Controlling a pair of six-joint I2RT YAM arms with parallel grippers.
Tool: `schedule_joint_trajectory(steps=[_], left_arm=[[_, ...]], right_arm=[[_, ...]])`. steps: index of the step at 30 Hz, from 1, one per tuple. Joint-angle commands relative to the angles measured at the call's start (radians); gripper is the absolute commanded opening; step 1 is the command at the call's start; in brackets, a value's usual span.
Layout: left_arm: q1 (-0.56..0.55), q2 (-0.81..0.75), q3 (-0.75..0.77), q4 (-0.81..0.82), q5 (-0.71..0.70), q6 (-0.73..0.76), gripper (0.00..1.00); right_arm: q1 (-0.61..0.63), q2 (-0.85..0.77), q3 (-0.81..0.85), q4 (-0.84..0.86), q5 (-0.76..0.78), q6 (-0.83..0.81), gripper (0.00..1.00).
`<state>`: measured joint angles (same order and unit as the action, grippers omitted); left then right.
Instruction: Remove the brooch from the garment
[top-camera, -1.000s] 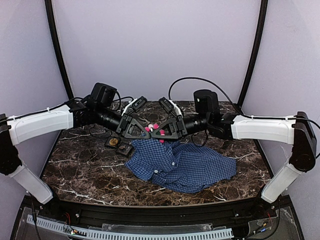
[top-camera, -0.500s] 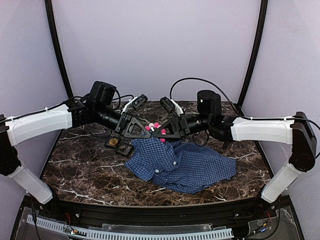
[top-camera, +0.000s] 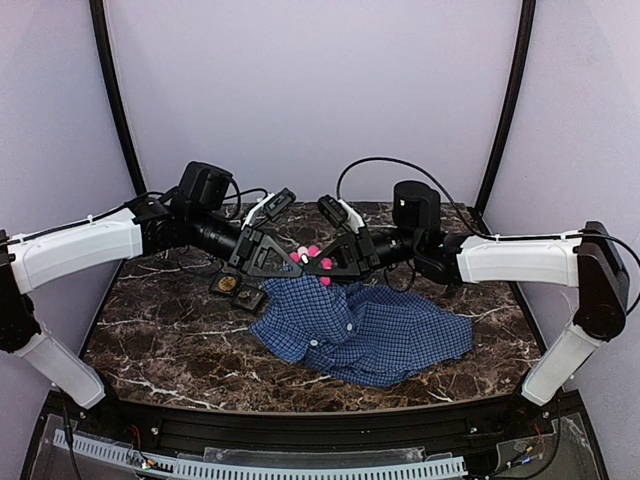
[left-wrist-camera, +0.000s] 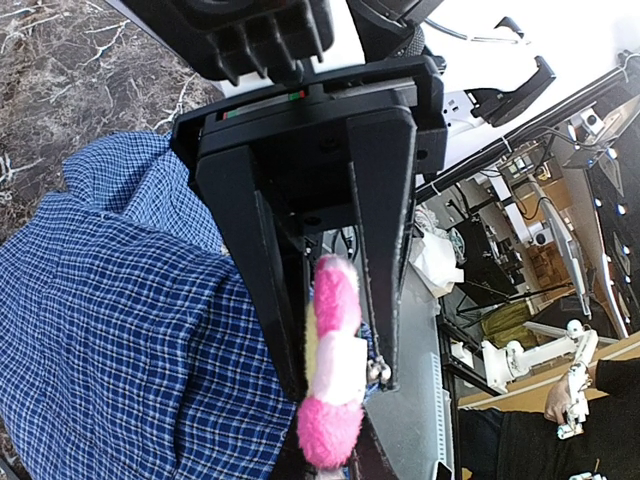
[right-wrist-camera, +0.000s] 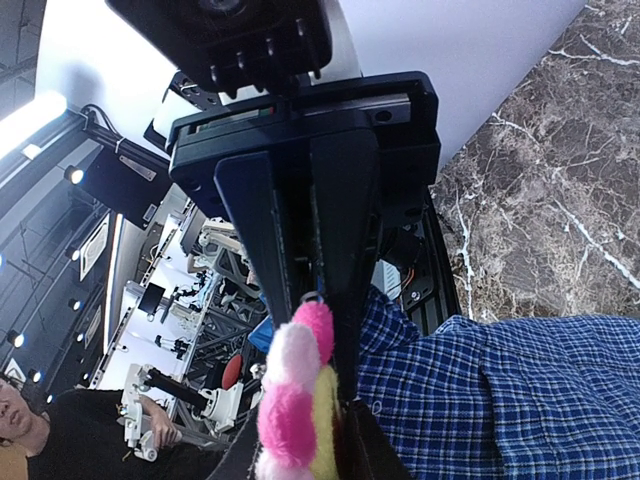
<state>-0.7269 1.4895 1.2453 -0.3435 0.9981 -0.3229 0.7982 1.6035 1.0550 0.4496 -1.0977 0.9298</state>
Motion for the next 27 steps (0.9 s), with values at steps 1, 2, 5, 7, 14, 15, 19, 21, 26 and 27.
schedule_joint_trajectory(steps=[1,2,5,7,14,15,19,21,26,27], left_arm=[[-0.005,-0.025,0.033,-0.033,-0.031,0.028,0.01],[-0.007,-0.024,0.035,-0.034,-0.031,0.028,0.01],[-0.007,-0.022,0.038,-0.039,-0.033,0.03,0.01],[-0.008,-0.022,0.041,-0.043,-0.033,0.033,0.01],[-0.008,-0.019,0.048,-0.058,-0.034,0.042,0.01],[-0.01,-0.019,0.048,-0.059,-0.034,0.043,0.01],[-0.012,-0.016,0.053,-0.065,-0.035,0.048,0.01],[-0.012,-0.014,0.056,-0.067,-0.036,0.05,0.01],[-0.015,-0.009,0.061,-0.075,-0.033,0.055,0.01],[-0.015,-0.008,0.061,-0.077,-0.033,0.056,0.01]], right_arm=[[0.0,0.006,0.0,0.062,-0.024,0.017,0.21],[0.001,0.008,-0.001,0.058,-0.023,0.017,0.2],[0.0,0.013,-0.001,0.045,-0.02,0.017,0.17],[0.0,0.016,-0.002,0.042,-0.017,0.018,0.15],[0.0,0.038,0.019,-0.017,0.003,0.011,0.11],[0.0,0.042,0.027,-0.04,0.003,0.003,0.11],[0.0,0.056,0.053,-0.119,0.007,-0.037,0.09],[0.001,0.069,0.069,-0.175,0.017,-0.06,0.07],[0.0,0.092,0.078,-0.225,0.019,-0.071,0.03],[-0.001,0.096,0.081,-0.227,0.016,-0.07,0.03]])
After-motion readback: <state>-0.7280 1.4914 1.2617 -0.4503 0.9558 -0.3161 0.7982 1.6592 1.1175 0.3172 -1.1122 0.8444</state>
